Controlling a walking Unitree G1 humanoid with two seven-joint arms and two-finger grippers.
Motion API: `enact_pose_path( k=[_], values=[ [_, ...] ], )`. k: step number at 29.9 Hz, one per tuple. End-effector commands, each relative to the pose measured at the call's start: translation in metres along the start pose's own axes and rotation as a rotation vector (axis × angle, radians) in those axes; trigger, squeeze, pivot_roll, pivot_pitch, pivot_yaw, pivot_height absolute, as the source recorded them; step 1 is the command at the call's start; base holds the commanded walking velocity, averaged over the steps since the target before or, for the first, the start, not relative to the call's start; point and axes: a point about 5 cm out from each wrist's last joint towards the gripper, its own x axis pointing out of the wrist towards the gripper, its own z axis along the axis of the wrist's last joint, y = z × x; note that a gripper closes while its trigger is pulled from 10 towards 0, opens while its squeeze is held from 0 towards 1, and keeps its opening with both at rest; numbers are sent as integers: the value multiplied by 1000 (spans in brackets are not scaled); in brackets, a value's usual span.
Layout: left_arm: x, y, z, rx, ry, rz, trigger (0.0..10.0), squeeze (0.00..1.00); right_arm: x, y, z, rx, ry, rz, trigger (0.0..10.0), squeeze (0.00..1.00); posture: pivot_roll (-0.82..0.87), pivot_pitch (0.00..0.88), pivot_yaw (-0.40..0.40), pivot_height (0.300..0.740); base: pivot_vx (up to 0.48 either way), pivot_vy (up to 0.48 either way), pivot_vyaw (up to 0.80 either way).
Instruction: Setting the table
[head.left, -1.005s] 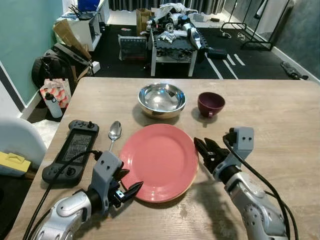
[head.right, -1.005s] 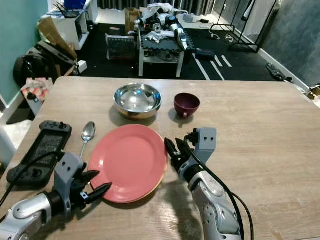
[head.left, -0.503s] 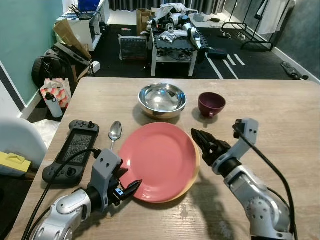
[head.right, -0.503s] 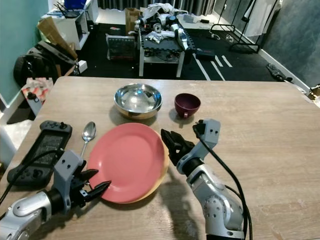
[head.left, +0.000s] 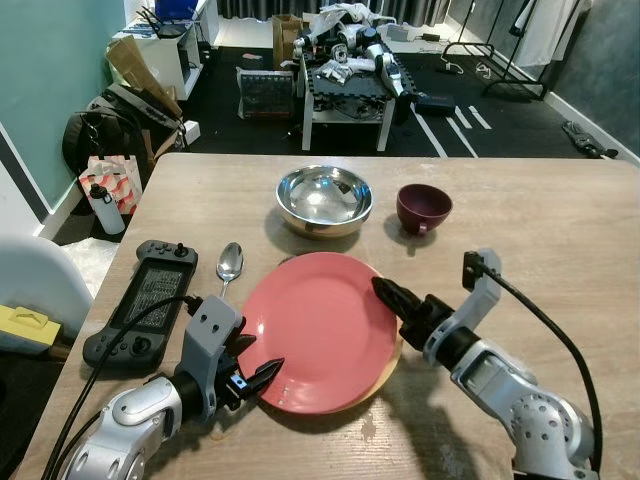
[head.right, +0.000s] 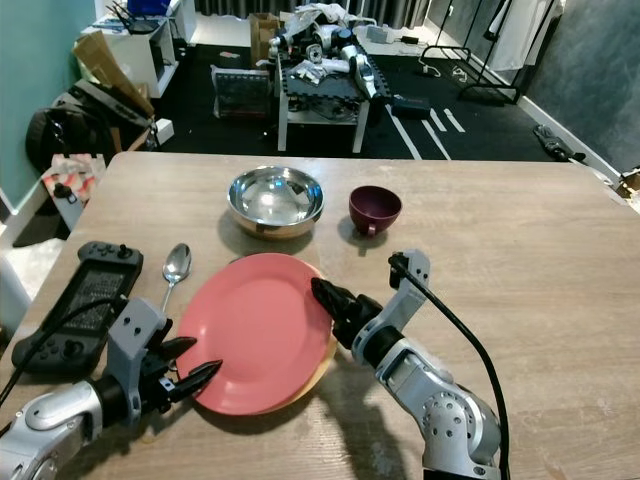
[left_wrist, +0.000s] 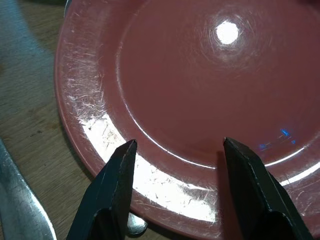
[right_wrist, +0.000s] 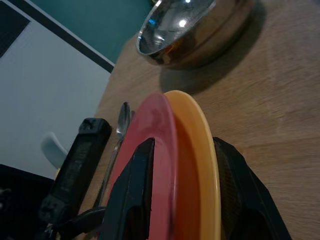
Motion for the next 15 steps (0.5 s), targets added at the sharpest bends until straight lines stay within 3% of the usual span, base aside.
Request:
enact_pose_path(
  k=[1,6,9,15],
  values=[
    [-2,-3,-30,-78,135,0,10000,0,-5,1,4,-5,-18,20,10000,0,106,144,33,740,0,0,0],
    [-2,-3,-30,-78,137,-2,10000,0,-7,14,23,-88,-136,61,10000,0,107,140,39,740,0,0,0],
    [-2,-3,-31,-77,137,-1,10000,0,-7,17,28,-73,-163,70,10000,0,109,137,40,740,0,0,0],
    [-3,-2,-30,-76,136,0,10000,0,-7,22,22,-88,-118,91,10000,0,109,135,39,740,0,0,0]
  ],
)
